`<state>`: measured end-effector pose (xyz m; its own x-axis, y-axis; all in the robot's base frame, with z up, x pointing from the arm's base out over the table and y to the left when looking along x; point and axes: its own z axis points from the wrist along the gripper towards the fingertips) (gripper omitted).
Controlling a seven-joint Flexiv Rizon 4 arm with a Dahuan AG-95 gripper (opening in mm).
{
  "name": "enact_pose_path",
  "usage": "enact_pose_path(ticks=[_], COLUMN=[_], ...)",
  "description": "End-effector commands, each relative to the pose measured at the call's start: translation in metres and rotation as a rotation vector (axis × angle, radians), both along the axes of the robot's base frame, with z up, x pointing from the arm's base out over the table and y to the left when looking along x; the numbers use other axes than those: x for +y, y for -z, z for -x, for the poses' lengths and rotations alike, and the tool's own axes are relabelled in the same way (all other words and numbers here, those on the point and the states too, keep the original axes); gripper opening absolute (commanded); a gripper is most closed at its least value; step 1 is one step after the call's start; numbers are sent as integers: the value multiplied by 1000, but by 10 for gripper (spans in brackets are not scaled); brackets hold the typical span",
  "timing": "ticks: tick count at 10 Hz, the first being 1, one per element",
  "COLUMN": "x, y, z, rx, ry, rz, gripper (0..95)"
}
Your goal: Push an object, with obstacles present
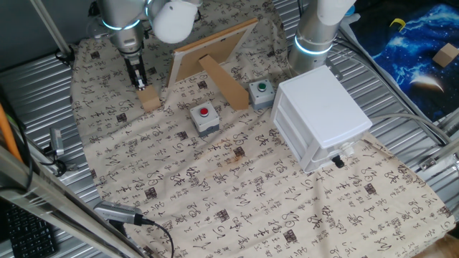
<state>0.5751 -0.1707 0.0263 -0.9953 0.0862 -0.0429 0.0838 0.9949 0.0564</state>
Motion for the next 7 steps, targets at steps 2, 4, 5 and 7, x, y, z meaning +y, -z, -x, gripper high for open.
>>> enact_pose_path(ticks=[2, 4, 5, 7], x=[-7, -10, -11, -15], y=[5, 1, -2, -12], z=[-6, -7, -8, -9], rx=[14, 19, 23, 30], ry=[-12, -19, -22, -29], rz=[-8, -3, -3, -4], gripper=[0, 0, 0, 0])
